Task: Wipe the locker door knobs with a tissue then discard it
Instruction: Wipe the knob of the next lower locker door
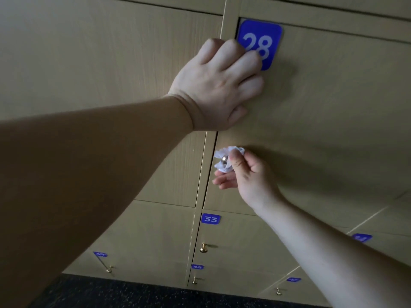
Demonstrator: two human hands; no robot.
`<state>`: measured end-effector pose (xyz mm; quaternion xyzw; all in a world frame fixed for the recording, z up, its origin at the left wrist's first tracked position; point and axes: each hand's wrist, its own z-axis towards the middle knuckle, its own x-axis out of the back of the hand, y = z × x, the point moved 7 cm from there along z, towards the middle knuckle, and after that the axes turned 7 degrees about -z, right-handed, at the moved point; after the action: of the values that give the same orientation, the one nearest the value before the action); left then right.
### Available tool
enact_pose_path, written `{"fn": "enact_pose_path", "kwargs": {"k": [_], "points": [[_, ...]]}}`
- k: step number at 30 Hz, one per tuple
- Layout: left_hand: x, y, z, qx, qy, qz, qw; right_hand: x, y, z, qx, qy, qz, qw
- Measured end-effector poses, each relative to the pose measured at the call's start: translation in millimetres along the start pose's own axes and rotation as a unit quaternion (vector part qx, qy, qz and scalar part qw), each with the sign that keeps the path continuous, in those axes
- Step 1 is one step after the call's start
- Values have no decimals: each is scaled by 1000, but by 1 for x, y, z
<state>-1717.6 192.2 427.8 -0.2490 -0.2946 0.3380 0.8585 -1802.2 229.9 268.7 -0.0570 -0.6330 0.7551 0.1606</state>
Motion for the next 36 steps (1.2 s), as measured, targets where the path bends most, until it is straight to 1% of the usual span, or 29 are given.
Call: {"fn": "enact_pose_path", "kwargs": {"k": [2, 3, 5, 7, 9, 12, 14, 15, 18, 20, 22, 25, 28, 29, 30, 32, 33, 34, 36], "points": [[0, 0, 0, -1, 3, 4, 1000, 0, 5, -3, -10, -33, 21, 999], [-1, 0, -1, -1, 5, 8, 1000, 1, 7, -4, 0, -45, -1, 999], [-2, 1, -3, -1, 7, 16, 1000, 7, 2, -8, 71, -52, -121, 989], [-3, 2, -3, -2, 7, 16, 1000, 11, -8, -10, 154, -69, -262, 950], [-3, 1, -2, -3, 8, 15, 1000, 13, -18, -8, 189, -76, -344, 916], [-2, 2, -1, -5, 11, 17, 1000, 7, -34, -4, 222, -68, -411, 882], [-2, 1, -2, -3, 14, 18, 1000, 3, -41, -3, 229, -66, -441, 866], [-1, 1, -2, -1, 15, 18, 1000, 4, -41, -3, 225, -78, -444, 864], [-1, 0, -2, 3, 16, 19, 1000, 9, -38, -6, 157, -164, -403, 887], [0, 1, -1, 2, 13, 20, 1000, 12, -37, -2, 137, -181, -405, 886], [0, 0, 0, 3, 7, 25, 1000, 11, -39, 6, 155, -162, -419, 880], [0, 0, -1, 9, -11, 33, 999, 8, -38, 11, 168, -127, -409, 888], [-1, 1, 1, 11, -27, 27, 999, 9, -34, 8, 198, -90, -405, 888], [0, 2, 1, 9, -25, 30, 999, 9, -31, 6, 202, -77, -388, 896], [0, 2, 2, 7, -20, 36, 999, 10, -28, 5, 187, -70, -352, 914], [2, 2, 1, 7, -7, 48, 999, 9, -18, 3, 117, -62, -239, 962], [2, 2, 1, 8, -3, 52, 999, 9, -14, 3, 83, -59, -182, 978], [2, 3, 1, 7, 1, 52, 999, 7, -11, 1, 59, -59, -130, 988], [2, 4, 0, 5, 4, 57, 998, 4, -5, 0, 30, -65, -38, 997]]}}
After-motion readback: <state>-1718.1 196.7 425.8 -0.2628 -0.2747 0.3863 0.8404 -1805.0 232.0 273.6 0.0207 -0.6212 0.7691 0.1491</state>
